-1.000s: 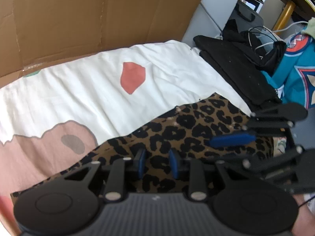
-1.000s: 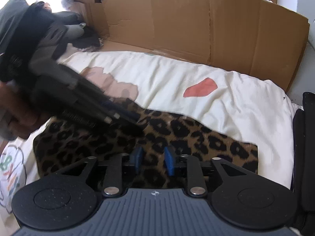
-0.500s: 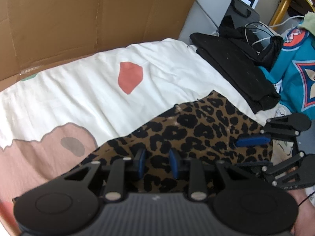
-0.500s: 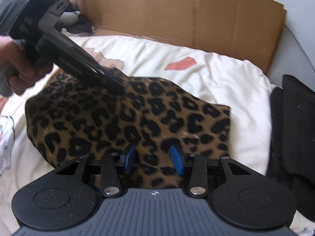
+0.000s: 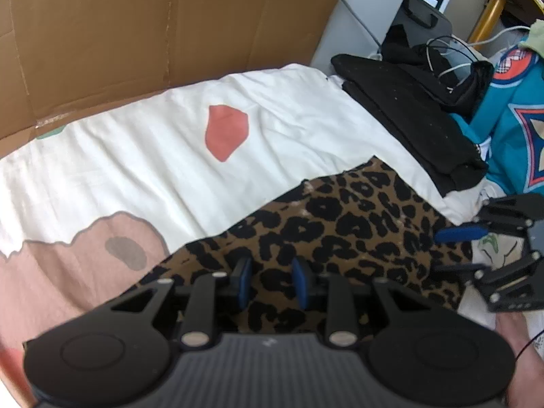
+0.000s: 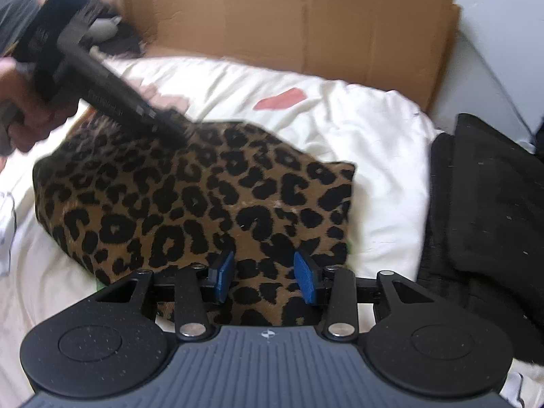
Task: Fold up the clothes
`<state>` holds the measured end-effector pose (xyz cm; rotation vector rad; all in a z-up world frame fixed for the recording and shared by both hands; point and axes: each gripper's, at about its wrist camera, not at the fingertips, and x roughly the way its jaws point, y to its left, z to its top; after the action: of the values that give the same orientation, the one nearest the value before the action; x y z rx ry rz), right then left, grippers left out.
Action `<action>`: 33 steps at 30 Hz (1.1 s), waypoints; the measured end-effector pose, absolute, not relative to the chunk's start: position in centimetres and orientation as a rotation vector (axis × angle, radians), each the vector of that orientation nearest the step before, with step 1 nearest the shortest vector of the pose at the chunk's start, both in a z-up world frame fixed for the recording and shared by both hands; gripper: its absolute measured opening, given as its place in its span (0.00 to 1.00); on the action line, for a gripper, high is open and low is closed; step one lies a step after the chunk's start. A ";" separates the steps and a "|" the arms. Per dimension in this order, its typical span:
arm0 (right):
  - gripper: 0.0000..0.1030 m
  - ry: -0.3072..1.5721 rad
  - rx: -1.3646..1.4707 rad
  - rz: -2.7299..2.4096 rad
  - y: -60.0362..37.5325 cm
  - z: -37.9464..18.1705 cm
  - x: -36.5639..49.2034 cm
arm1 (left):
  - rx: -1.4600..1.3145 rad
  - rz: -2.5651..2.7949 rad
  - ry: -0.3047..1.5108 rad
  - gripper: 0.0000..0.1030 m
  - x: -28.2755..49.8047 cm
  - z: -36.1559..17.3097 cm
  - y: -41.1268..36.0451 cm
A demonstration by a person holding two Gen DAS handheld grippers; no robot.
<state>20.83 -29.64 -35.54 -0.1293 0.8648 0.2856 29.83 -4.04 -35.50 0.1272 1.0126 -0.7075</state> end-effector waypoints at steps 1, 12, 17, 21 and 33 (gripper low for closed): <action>0.44 0.858 -0.110 0.283 -29.6 -35.1 20.6 | 0.126 -0.707 1.014 0.30 29.8 -35.5 -4.0; 0.42 0.897 -0.168 0.354 -26.7 -37.0 18.6 | 0.129 -0.710 1.012 0.30 29.8 -35.5 -4.0; 0.37 0.926 -0.133 0.324 -28.5 -37.5 18.1 | 0.131 -0.714 1.010 0.30 29.7 -35.6 -3.9; 0.32 0.941 -0.113 0.295 -29.4 -37.5 17.7 | 0.130 -0.710 1.008 0.30 29.7 -35.6 -4.0; 0.30 0.897 -0.062 0.249 -28.9 -35.8 18.1 | 0.091 -0.665 0.974 0.25 28.8 -32.4 -3.7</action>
<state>18.13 -28.92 -35.83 -0.0618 0.8974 0.2485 28.81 -3.67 -32.41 0.0914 0.9739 -0.6650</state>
